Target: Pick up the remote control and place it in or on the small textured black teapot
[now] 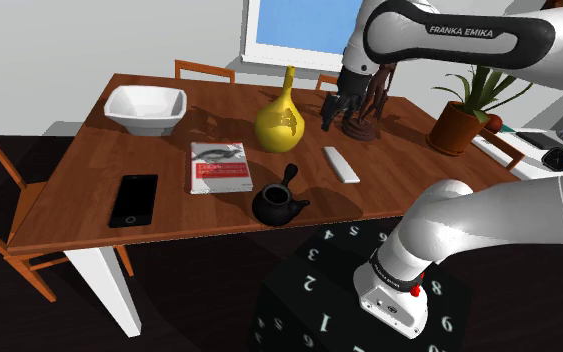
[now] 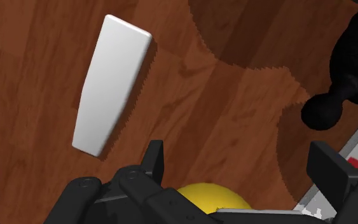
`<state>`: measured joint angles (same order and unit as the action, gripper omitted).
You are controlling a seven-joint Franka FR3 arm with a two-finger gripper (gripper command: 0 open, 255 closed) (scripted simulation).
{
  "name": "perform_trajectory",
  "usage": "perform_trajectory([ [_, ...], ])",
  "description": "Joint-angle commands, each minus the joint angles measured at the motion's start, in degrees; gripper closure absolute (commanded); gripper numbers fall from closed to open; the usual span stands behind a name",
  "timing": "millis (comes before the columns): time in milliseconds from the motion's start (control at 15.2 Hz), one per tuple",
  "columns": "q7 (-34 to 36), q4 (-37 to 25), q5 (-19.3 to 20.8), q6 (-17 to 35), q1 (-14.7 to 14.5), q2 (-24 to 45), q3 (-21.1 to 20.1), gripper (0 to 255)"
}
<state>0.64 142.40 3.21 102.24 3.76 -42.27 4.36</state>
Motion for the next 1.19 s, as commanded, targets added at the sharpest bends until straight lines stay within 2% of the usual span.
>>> perform_trajectory([
  [0, 0.6, 1.3, 0.8, 3.1, 1.6, 1.9, 1.4, 0],
  [858, 5.2, 7.4, 4.6, 23.0, 11.0, 17.5, 10.1, 0],
  [1122, 5.7, 8.1, 4.8, 27.7, 12.5, 21.7, 12.0, 0],
])
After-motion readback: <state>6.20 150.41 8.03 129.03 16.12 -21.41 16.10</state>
